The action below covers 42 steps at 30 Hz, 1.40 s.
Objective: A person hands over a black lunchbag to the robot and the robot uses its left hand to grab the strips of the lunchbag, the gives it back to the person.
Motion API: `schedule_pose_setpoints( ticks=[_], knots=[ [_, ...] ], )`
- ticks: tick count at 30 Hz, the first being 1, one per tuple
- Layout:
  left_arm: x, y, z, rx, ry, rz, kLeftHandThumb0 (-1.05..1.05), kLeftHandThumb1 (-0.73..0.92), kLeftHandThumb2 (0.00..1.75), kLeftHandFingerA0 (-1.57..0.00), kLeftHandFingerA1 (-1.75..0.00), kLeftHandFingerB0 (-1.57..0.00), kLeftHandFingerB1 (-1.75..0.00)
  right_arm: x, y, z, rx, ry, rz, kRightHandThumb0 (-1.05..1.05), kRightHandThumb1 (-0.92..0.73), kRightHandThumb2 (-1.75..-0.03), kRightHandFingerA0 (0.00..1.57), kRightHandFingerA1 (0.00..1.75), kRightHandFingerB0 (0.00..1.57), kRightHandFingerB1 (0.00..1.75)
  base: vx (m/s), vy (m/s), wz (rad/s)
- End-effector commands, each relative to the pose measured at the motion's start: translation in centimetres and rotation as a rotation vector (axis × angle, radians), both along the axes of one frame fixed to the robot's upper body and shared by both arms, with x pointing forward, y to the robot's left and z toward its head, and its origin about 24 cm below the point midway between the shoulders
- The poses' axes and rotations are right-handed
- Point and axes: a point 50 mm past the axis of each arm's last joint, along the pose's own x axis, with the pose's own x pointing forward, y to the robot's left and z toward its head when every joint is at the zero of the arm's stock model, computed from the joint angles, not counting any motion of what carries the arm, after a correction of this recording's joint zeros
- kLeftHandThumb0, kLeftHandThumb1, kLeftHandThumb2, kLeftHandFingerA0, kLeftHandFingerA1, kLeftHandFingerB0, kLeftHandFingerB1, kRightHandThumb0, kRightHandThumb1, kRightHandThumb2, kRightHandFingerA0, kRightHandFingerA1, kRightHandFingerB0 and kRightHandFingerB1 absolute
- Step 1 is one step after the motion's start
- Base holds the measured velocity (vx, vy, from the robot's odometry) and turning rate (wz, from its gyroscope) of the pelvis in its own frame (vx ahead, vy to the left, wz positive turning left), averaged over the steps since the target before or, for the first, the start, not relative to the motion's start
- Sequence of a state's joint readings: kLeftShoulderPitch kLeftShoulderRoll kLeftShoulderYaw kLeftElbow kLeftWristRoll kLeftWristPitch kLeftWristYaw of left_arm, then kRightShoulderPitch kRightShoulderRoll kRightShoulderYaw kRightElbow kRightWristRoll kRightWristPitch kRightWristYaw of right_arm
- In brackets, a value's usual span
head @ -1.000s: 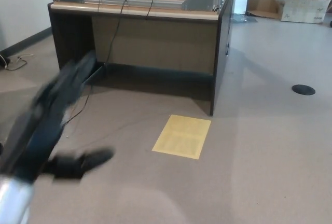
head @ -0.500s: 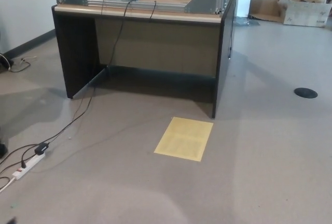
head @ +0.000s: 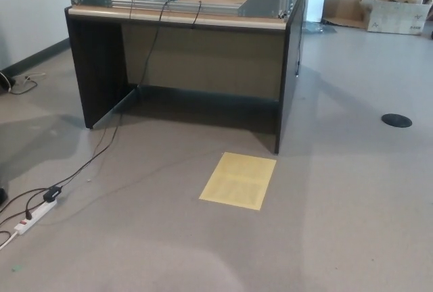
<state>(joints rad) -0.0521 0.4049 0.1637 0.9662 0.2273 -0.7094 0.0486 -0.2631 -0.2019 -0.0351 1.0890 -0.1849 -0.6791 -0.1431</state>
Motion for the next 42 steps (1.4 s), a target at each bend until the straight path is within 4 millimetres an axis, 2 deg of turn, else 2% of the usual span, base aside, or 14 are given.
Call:
schedule_pose_setpoints(
  ticks=[1, 7, 10, 12, 17, 19, 20, 23, 24, 26, 27, 29, 30, 42],
  knots=[
    [0.1, 0.6, 0.8, 0.006, -0.043, -0.025, -0.62, 0.40, 0.76, -0.05, -0.34, -0.04, -0.14, -0.2, -0.7, -0.1, -0.007, 0.007, -0.034, -0.54, -0.61, -0.58, 0.54, 0.44, 0.33, 0.31, 0.00, 0.000, 0.00],
    [-0.5, 0.8, 0.5, -0.025, -0.023, -0.026, -0.63, 0.41, 0.77, -0.04, -0.27, -0.03, -0.14, -0.5, -0.5, -0.4, -0.008, 0.022, -0.022, -0.52, -0.61, -0.58, 0.53, 0.44, 0.32, 0.31, 0.00, 0.000, 0.00],
    [-0.3, 0.8, 0.5, -0.014, -0.025, -0.025, -0.64, 0.41, 0.77, -0.07, -0.33, -0.06, -0.13, -0.2, -0.6, -0.2, 0.001, 0.026, -0.026, -0.54, -0.61, -0.58, 0.54, 0.44, 0.32, 0.31, 0.00, 0.000, 0.00],
    [-0.5, 0.7, 0.4, -0.017, -0.021, -0.030, -0.62, 0.40, 0.74, -0.06, -0.27, -0.06, -0.13, -0.4, -0.6, -0.4, -0.006, 0.033, -0.027, -0.55, -0.61, -0.59, 0.53, 0.44, 0.30, 0.31, 0.00, 0.000, 0.00],
    [-1.6, 0.4, -0.5, -0.034, 0.012, -0.035, -0.62, 0.40, 0.74, -0.07, -0.33, -0.06, -0.12, -1.9, -1.1, -1.3, -0.013, 0.076, -0.023, -0.56, -0.62, -0.59, 0.51, 0.44, 0.27, 0.30, 0.00, 0.000, 0.00],
    [-1.9, 0.2, -0.9, -0.043, 0.031, -0.041, -0.61, 0.39, 0.76, -0.04, -0.27, -0.03, -0.14, -2.7, -1.4, -1.6, -0.010, 0.089, -0.025, -0.53, -0.63, -0.59, 0.50, 0.45, 0.27, 0.31, 0.00, 0.000, 0.00],
    [-2.0, 0.2, -1.0, -0.038, 0.037, -0.043, -0.62, 0.40, 0.77, -0.03, -0.37, -0.02, -0.16, -2.9, -1.5, -1.7, -0.016, 0.094, -0.024, -0.54, -0.64, -0.59, 0.49, 0.44, 0.26, 0.30, 0.00, 0.000, 0.00],
    [-2.1, 0.0, -1.1, -0.029, 0.047, -0.052, -0.61, 0.40, 0.77, -0.09, -0.40, 0.00, -0.19, -3.5, -1.8, -1.9, -0.025, 0.103, -0.028, -0.56, -0.63, -0.59, 0.49, 0.44, 0.26, 0.30, 0.00, 0.000, 0.00],
    [-2.0, 0.0, -1.2, -0.019, 0.056, -0.047, -0.63, 0.41, 0.73, -0.09, -0.33, -0.04, -0.19, -3.6, -1.9, -2.0, -0.025, 0.105, -0.028, -0.56, -0.63, -0.59, 0.49, 0.45, 0.26, 0.30, 0.00, 0.000, 0.00],
    [-2.1, -0.1, -1.2, -0.029, 0.057, -0.055, -0.60, 0.39, 0.75, -0.04, -0.36, -0.03, -0.18, -3.9, -1.9, -2.1, -0.016, 0.104, -0.030, -0.56, -0.63, -0.59, 0.50, 0.44, 0.26, 0.31, 0.00, 0.000, 0.00],
    [-2.2, -0.2, -1.2, -0.024, 0.049, -0.052, -0.57, 0.47, 0.55, -0.13, -0.30, -0.04, -0.21, -4.1, -1.9, -2.1, -0.019, 0.104, -0.035, -0.56, -0.62, -0.59, 0.51, 0.44, 0.27, 0.31, 0.00, 0.000, 0.00],
    [-2.3, -0.2, -1.2, -0.020, 0.045, -0.050, -0.57, 0.47, 0.55, -0.13, -0.30, -0.04, -0.21, -4.1, -1.9, -2.2, -0.020, 0.104, -0.037, -0.56, -0.62, -0.59, 0.51, 0.44, 0.27, 0.31, 0.00, 0.000, 0.00],
    [-2.2, -0.2, -1.1, -0.023, 0.041, -0.059, -0.59, 0.39, 0.74, -0.04, -0.39, -0.02, -0.17, -4.0, -1.8, -2.1, -0.030, 0.104, -0.033, -0.55, -0.63, -0.59, 0.52, 0.44, 0.27, 0.31, 0.00, 0.000, 0.00],
    [-0.9, 0.1, -0.4, -0.008, 0.024, -0.062, -0.60, 0.40, 0.75, -0.04, -0.39, -0.02, -0.17, -2.4, -1.6, -1.3, -0.034, 0.084, -0.015, -0.57, -0.63, -0.59, 0.51, 0.44, 0.27, 0.31, 0.00, 0.000, 0.00]
  ],
)
